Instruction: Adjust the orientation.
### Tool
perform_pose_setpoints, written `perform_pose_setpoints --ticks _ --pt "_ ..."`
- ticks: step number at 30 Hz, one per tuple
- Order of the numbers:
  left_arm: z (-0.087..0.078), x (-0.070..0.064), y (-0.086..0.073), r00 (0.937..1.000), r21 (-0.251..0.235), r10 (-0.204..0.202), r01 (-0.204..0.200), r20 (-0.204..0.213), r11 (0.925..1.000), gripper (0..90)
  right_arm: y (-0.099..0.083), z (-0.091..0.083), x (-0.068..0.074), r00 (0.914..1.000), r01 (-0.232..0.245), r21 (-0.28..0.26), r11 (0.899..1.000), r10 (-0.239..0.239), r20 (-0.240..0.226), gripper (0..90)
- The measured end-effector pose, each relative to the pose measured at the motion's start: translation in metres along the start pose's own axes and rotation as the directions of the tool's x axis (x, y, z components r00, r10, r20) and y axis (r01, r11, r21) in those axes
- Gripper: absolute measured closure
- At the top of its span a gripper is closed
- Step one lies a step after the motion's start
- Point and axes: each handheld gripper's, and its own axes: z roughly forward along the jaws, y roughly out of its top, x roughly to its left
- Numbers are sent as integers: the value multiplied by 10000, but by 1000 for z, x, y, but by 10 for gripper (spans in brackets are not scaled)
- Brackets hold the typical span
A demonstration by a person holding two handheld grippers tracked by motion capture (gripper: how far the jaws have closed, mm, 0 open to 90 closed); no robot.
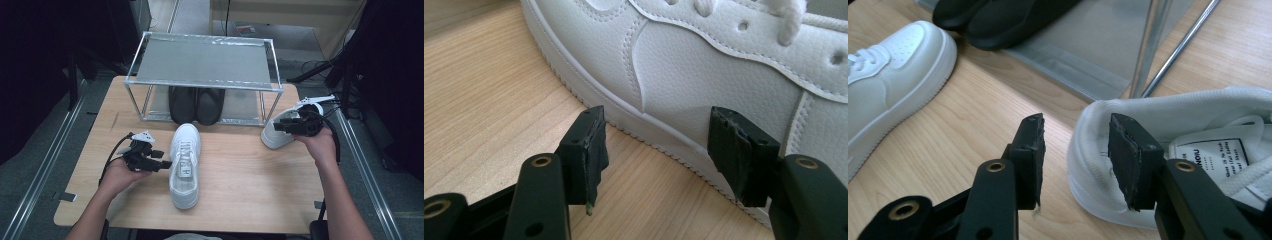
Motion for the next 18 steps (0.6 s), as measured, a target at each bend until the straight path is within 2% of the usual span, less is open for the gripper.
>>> perform_pose_setpoints --ticks 3,6,10,12,18 --pt "0 0 0 10000 5 3 -3 15 10000 410 0 8 -6 9998 29 377 9993 -37 196 587" --pt "0 0 0 10000 22 -10 10 56 10000 409 -1 17 -11 9998 -136 755 9971 126 146 586" --pt "0 1 0 10000 22 -48 48 80 10000 408 -4 33 -13 9999 -128 1262 9919 115 111 591" --pt "1 1 0 9999 13 -79 79 117 10000 408 -6 40 -13 9996 -280 1449 9890 284 -10 606" --pt "1 2 -1 9999 68 -103 102 109 9999 408 -11 60 -11 9997 -260 1755 9841 257 44 625"
